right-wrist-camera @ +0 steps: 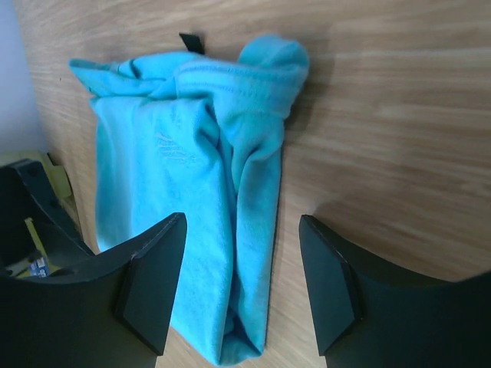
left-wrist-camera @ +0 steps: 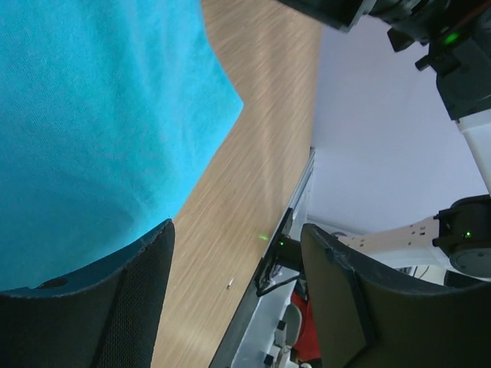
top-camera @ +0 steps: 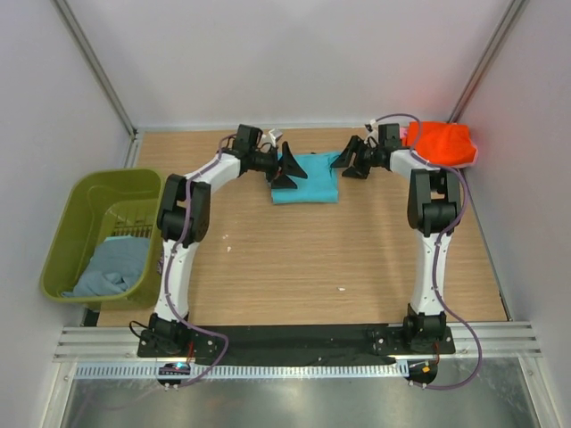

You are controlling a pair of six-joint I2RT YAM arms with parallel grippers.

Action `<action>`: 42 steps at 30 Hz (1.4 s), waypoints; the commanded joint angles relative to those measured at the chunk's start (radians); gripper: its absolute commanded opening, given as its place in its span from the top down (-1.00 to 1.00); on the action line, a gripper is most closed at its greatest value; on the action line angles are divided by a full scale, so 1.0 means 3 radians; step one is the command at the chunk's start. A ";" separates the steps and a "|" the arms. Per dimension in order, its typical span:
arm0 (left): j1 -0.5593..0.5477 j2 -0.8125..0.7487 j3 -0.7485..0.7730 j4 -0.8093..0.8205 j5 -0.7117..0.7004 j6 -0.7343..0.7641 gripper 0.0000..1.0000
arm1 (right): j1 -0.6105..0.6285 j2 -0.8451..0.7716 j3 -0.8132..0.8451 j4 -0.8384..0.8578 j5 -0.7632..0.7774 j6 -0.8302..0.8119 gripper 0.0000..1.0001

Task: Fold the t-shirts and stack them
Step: Neatly place the folded tshirt to the corner

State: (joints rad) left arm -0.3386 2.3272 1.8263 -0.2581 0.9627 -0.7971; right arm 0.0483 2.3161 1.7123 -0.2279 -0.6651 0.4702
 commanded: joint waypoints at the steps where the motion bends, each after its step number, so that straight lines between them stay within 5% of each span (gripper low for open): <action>1: 0.0009 0.0091 0.0094 0.0237 0.0212 -0.0104 -0.35 | -0.0038 0.0169 0.0208 0.0136 -0.0017 0.0038 -0.34; 24: 0.0039 0.0378 0.0171 0.0088 0.0094 -0.0048 -0.34 | 0.0345 0.0619 0.0311 0.0264 -0.0161 0.0233 -0.29; 33: 0.0034 0.0373 0.0196 0.0088 0.0059 -0.0028 -0.33 | 0.0402 0.0573 0.0341 -0.0093 -0.0023 -0.0114 0.16; 42: 0.0044 0.0281 0.0304 -0.0157 -0.0064 0.0298 -0.33 | 0.0422 0.0201 0.0372 -0.0564 0.0212 -0.0988 0.86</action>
State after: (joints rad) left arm -0.3317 2.4268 1.8610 -0.2680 0.9634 -0.7799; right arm 0.1600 2.4298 1.8362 -0.2222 -0.6926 0.3405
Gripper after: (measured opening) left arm 0.665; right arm 0.121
